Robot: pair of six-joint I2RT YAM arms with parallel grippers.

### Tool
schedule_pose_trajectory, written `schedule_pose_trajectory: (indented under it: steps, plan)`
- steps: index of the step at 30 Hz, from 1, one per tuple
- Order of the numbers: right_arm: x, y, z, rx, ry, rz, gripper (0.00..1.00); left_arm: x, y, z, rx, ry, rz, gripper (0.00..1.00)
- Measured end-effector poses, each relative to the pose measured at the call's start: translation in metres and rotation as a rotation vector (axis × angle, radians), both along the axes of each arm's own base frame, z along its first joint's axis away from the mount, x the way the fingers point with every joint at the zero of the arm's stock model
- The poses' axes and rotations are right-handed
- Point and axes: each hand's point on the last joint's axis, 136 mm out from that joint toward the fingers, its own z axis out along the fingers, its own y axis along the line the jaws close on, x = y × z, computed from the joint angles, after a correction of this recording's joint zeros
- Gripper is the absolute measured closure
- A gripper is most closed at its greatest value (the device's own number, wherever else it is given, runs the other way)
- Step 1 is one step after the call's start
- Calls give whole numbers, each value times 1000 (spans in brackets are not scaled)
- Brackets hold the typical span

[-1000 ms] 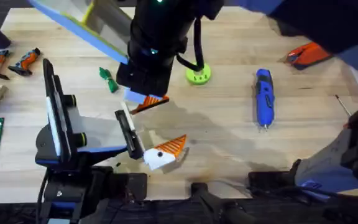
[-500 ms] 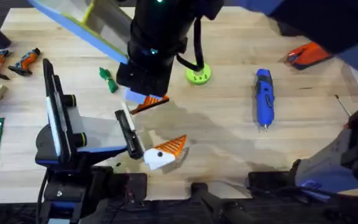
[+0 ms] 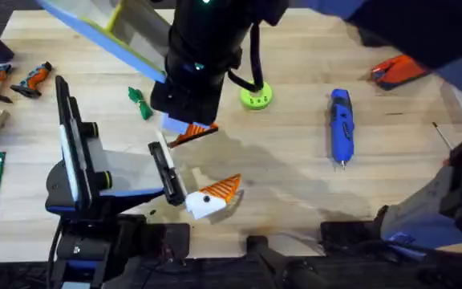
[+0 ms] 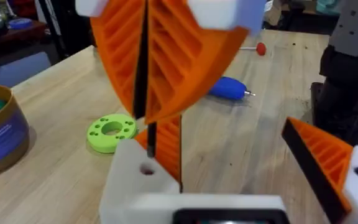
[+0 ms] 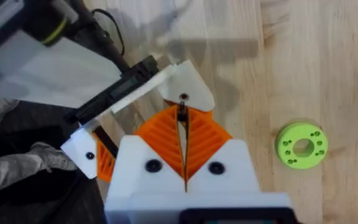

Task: Pick up the gripper from the table and insert it into the empty holder that is missing its gripper. Then pick up a screw, insert it into the mounting hole, and use the screwdriver to tighten it. Finally, clean up the table by picking up the vegetable and placing it into the bucket.

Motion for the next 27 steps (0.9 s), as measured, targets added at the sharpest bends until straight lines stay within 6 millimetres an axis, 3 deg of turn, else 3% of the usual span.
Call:
schedule_pose_trajectory:
  steps: [27]
  plan:
    - [2, 3, -9, -19, 11, 0, 994, 0, 0, 0, 0, 0, 0, 15]
